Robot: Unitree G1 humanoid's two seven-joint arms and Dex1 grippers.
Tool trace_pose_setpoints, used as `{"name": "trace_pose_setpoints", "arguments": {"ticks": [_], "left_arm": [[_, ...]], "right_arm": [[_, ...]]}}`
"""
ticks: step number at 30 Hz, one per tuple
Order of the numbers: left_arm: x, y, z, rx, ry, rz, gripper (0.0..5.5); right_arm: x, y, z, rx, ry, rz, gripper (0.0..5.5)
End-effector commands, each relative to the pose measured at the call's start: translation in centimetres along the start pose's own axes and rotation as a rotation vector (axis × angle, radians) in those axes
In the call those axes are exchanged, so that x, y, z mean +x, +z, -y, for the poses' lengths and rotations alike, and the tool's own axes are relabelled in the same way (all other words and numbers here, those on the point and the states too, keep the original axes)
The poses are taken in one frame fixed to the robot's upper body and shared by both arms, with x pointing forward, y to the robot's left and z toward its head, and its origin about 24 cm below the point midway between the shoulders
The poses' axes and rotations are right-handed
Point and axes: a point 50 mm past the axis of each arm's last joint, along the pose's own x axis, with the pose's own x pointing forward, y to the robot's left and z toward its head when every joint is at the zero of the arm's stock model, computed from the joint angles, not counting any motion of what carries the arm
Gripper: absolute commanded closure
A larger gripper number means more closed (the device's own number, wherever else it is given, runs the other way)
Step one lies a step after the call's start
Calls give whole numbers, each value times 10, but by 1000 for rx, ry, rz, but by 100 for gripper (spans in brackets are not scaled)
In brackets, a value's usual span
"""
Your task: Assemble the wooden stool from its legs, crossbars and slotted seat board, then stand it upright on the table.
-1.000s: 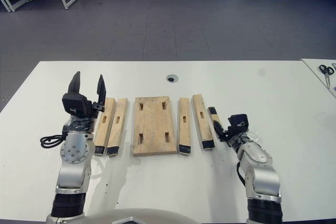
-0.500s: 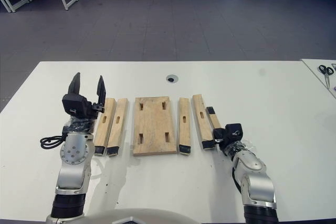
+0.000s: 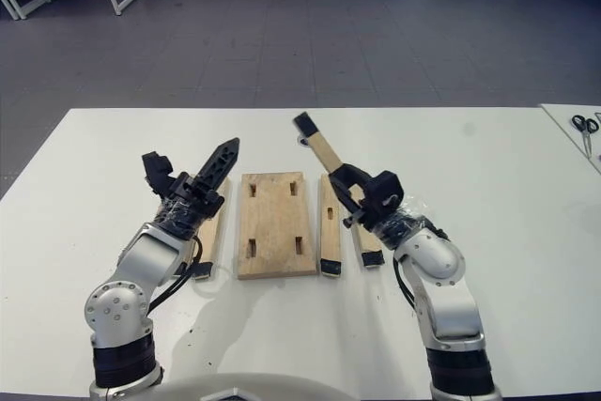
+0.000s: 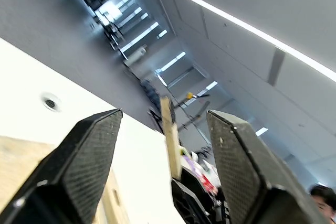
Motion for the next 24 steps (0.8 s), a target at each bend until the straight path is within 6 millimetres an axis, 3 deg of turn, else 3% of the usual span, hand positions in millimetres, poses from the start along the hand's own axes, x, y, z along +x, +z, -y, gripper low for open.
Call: {"name": "trace_pose_setpoints", "arguments": {"ticks": [1,9,17,24], "left_arm": [[-1,-6,4,1,-1,-75,255],[-2,-6,5,-34,-13,-91,255],[-5,0,-3,34,25,-52,387],[-11,-9,-10,45,39,-106,491]], "right_arm": [[2,7,-16,-43,128,27,422],[2,9,-37,-66,266,52,422],[-2,8,-39,-89,276,37,422],[-2,8,-38,-77,264,39,422]]}}
